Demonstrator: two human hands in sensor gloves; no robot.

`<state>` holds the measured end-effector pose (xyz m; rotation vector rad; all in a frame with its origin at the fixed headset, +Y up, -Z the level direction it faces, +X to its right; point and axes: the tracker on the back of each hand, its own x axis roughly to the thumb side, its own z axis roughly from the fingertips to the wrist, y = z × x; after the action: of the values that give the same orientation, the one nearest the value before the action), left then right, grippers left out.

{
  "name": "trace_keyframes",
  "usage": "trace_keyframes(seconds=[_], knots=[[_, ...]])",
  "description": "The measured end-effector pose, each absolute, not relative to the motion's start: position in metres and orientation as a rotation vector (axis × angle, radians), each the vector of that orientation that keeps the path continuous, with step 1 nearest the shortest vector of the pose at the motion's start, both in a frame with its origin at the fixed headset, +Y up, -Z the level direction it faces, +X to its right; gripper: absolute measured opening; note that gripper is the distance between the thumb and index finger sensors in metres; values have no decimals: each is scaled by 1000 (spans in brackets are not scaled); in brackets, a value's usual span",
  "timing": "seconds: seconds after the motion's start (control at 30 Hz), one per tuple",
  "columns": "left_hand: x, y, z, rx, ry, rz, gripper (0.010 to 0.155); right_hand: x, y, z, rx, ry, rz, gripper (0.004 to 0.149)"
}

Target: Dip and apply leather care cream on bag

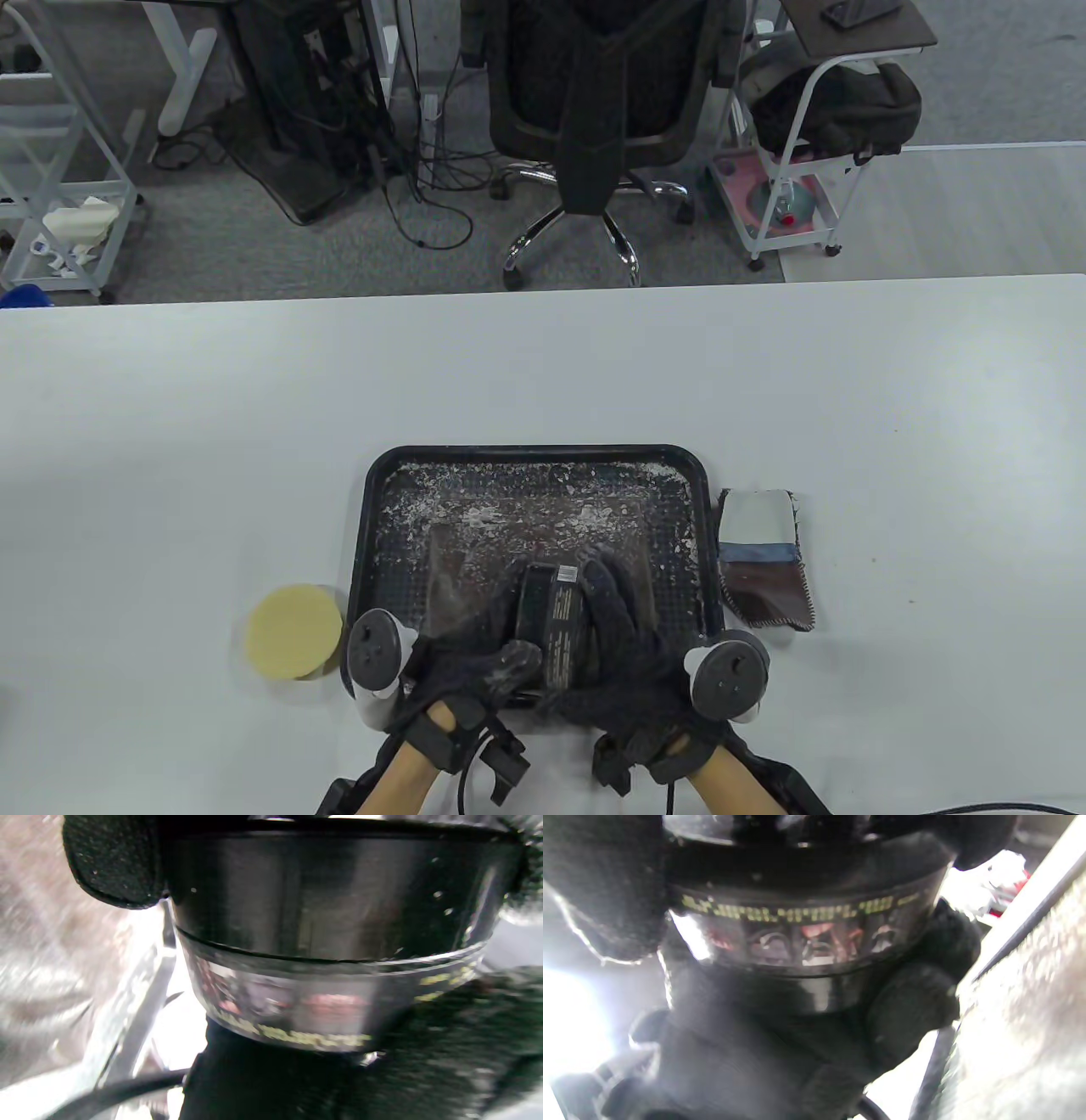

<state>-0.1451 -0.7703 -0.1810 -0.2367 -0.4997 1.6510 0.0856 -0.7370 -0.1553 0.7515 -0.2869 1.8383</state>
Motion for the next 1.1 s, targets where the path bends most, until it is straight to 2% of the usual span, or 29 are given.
trace_keyframes(seconds=[0.13,0.23,0.33,0.47,0.53,0.63,0.77,0.9,1.1], knots=[[-147,-770,-183,-268,-514,1622,115,86,-740,-157,734,-268,1831,115],[-147,-771,-180,-182,-502,1666,113,88,-743,-162,646,-217,1787,115],[-147,-767,-180,-85,-612,1700,110,93,-749,-166,531,-127,1635,114],[-150,-750,-177,-7,-831,1501,106,100,-760,-170,404,116,1399,112],[-150,-744,-174,-14,-887,1394,105,99,-764,-169,425,219,1336,111],[-148,-747,-174,-68,-932,1376,104,94,-764,-166,437,254,1319,111],[-151,-751,-176,-55,-877,1406,102,92,-763,-164,439,228,1364,112],[-152,-752,-177,-39,-790,1428,102,90,-759,-162,472,117,1428,113],[-158,-760,-182,-133,-680,1509,104,83,-748,-155,598,-79,1640,113]])
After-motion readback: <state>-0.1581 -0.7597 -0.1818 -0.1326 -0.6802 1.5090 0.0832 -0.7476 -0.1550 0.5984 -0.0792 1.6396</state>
